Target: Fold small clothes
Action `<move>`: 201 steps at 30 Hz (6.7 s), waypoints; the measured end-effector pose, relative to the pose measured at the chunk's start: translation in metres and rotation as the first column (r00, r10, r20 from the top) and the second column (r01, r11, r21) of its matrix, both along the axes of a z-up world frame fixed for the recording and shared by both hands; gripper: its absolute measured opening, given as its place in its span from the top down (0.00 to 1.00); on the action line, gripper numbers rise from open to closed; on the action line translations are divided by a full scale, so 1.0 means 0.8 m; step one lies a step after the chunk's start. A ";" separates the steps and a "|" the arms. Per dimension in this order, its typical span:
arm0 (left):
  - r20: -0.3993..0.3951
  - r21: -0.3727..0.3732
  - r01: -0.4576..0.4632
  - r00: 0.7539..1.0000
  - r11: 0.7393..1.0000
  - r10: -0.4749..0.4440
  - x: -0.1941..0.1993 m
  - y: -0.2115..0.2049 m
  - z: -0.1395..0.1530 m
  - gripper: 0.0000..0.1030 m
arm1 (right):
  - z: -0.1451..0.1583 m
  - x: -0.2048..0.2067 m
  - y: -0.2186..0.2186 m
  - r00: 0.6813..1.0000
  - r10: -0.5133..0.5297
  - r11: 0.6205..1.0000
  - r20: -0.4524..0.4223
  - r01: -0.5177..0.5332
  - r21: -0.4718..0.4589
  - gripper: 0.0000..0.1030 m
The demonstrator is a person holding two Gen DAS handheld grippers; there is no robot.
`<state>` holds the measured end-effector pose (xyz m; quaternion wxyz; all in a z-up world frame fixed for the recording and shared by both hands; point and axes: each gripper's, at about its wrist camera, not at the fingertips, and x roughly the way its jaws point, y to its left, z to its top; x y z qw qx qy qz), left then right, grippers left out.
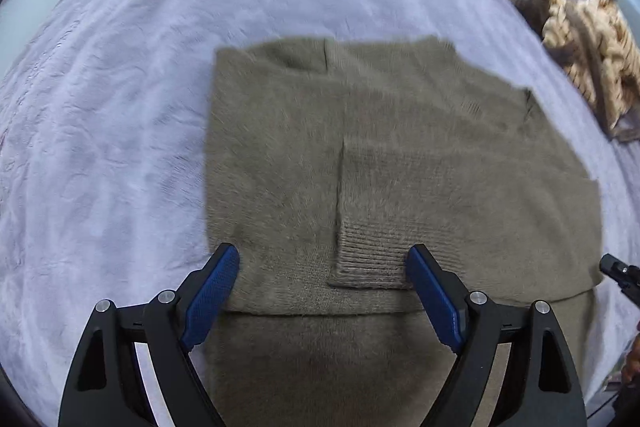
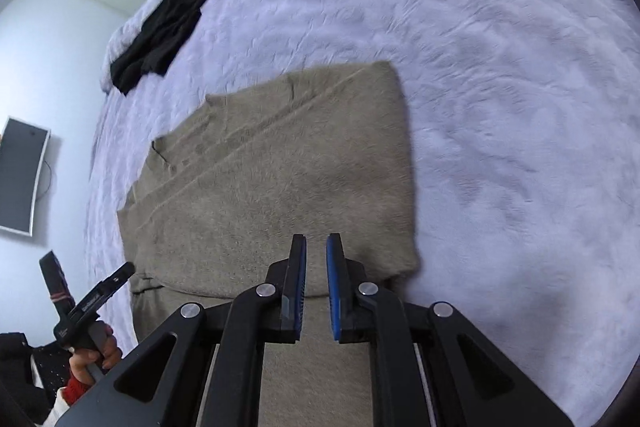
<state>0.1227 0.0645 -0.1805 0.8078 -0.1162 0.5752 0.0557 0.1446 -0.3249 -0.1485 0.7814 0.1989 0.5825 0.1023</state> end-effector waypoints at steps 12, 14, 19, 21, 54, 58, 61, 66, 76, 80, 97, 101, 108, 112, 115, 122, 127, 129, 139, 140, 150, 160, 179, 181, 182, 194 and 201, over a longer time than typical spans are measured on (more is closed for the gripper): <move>-0.001 0.014 0.026 1.000 1.000 -0.026 -0.002 -0.009 -0.005 0.12 | -0.015 -0.026 -0.025 0.996 -0.027 0.999 -0.082 0.030 0.028 0.89; -0.001 0.011 0.025 1.000 1.000 -0.025 -0.001 -0.010 -0.007 0.10 | -0.007 -0.034 -0.028 0.996 -0.024 1.000 -0.081 0.025 0.016 0.85; -0.030 0.008 0.064 0.998 0.998 -0.064 0.004 -0.019 -0.014 0.02 | -0.002 -0.049 -0.035 0.995 -0.036 0.999 -0.089 0.038 0.025 0.57; -0.037 0.009 0.062 0.997 0.998 -0.061 0.005 -0.021 -0.013 0.02 | -0.001 -0.053 -0.035 0.995 -0.031 0.999 -0.094 0.034 0.026 0.57; -0.124 0.017 -0.005 0.992 1.000 0.007 -0.062 -0.012 0.055 0.02 | 0.004 0.001 -0.037 0.998 -0.018 1.000 -0.057 0.019 0.016 0.26; -0.142 0.011 -0.019 0.990 1.000 0.021 -0.075 -0.016 0.050 0.02 | -0.022 0.053 -0.072 0.990 -0.128 0.978 -0.065 0.137 0.156 0.26; -0.153 -0.007 -0.033 0.988 0.999 0.031 -0.079 -0.014 0.044 0.02 | -0.054 0.071 -0.097 0.969 -0.193 0.928 -0.154 0.232 0.292 0.26; -0.158 -0.024 -0.035 0.987 0.999 0.031 -0.073 -0.023 0.041 0.02 | -0.060 0.074 -0.101 0.964 -0.172 0.869 -0.201 0.245 0.430 0.79; -0.156 -0.018 -0.008 0.988 1.000 0.005 -0.062 -0.055 0.053 0.02 | -0.039 0.091 -0.062 0.989 -0.057 0.995 -0.135 0.068 0.078 0.58; -0.159 -0.013 -0.015 0.987 1.000 0.013 -0.065 -0.058 0.061 0.02 | -0.024 0.071 -0.076 0.987 -0.079 0.996 -0.138 0.085 0.040 0.48; -0.128 -0.025 -0.013 0.992 1.000 0.009 -0.113 -0.108 0.116 0.02 | 0.011 -0.073 -0.060 0.975 0.120 0.991 -0.188 -0.105 0.088 0.29; -0.122 -0.019 -0.050 0.991 0.999 0.047 -0.135 -0.118 0.124 0.02 | 0.023 -0.069 -0.047 0.968 0.188 0.980 -0.168 -0.172 0.101 0.29; -0.127 -0.017 -0.134 0.983 0.991 0.131 -0.178 -0.115 0.140 0.02 | 0.029 -0.067 -0.028 0.953 0.274 0.956 -0.131 -0.255 0.144 0.29; -0.131 0.000 -0.112 0.985 0.994 0.111 -0.202 -0.105 0.143 0.02 | 0.030 -0.079 -0.014 0.955 0.278 0.949 -0.105 -0.256 0.185 0.29; -0.126 -0.021 -0.096 0.988 0.995 0.093 -0.221 -0.092 0.137 0.02 | 0.027 -0.099 -0.004 0.958 0.268 0.949 -0.097 -0.246 0.197 0.29; -0.121 -0.108 -0.085 0.990 0.991 0.072 -0.293 -0.052 0.108 0.02 | 0.010 -0.176 0.006 0.961 0.243 0.951 -0.135 -0.209 0.226 0.29; -0.129 -0.159 -0.072 0.990 0.985 0.052 -0.358 -0.021 0.086 0.02 | 0.000 -0.235 0.000 0.960 0.240 0.946 -0.147 -0.197 0.258 0.29; -0.134 -0.160 -0.055 0.990 0.986 0.033 -0.379 -0.015 0.076 0.02 | -0.002 -0.258 -0.005 0.955 0.257 0.941 -0.150 -0.212 0.265 0.29; -0.141 -0.268 0.000 0.989 0.963 -0.040 -0.407 -0.029 0.024 0.02 | -0.044 -0.340 -0.047 0.941 0.245 0.963 -0.232 -0.207 0.176 0.29; -0.137 -0.280 0.008 0.989 0.960 -0.048 -0.405 -0.031 0.022 0.02 | -0.052 -0.342 -0.048 0.940 0.243 0.964 -0.239 -0.205 0.172 0.29; -0.164 -0.307 0.041 0.982 0.951 -0.095 -0.393 -0.060 -0.011 0.02 | -0.102 -0.342 -0.022 0.914 0.302 0.948 -0.270 -0.259 0.185 0.29; -0.099 -0.448 0.040 0.991 0.893 -0.094 -0.411 -0.048 0.006 0.78 | -0.066 -0.358 -0.034 0.935 0.259 0.918 -0.243 -0.160 0.363 0.89; 0.138 -0.626 0.070 0.990 0.777 0.021 -0.365 0.000 0.115 0.78 | 0.035 -0.334 -0.045 0.991 0.127 0.788 -0.050 -0.070 0.612 0.91; 0.141 -0.627 0.055 0.989 0.777 0.044 -0.349 0.002 0.121 0.78 | 0.043 -0.315 -0.046 0.991 0.126 0.772 -0.039 -0.073 0.631 0.91; 0.144 -0.627 0.048 0.988 0.777 0.056 -0.343 0.005 0.123 0.78 | 0.047 -0.304 -0.046 0.992 0.123 0.763 -0.033 -0.073 0.642 0.92; 0.222 -0.607 0.009 0.962 0.795 0.159 -0.192 0.025 0.168 0.78 | 0.112 -0.124 -0.033 0.993 0.110 0.750 0.053 -0.118 0.651 0.94; 0.043 -0.398 -0.025 0.998 0.917 0.046 -0.157 0.011 0.127 0.75 | 0.065 -0.119 0.007 0.901 0.406 0.908 -0.154 -0.378 0.180 0.75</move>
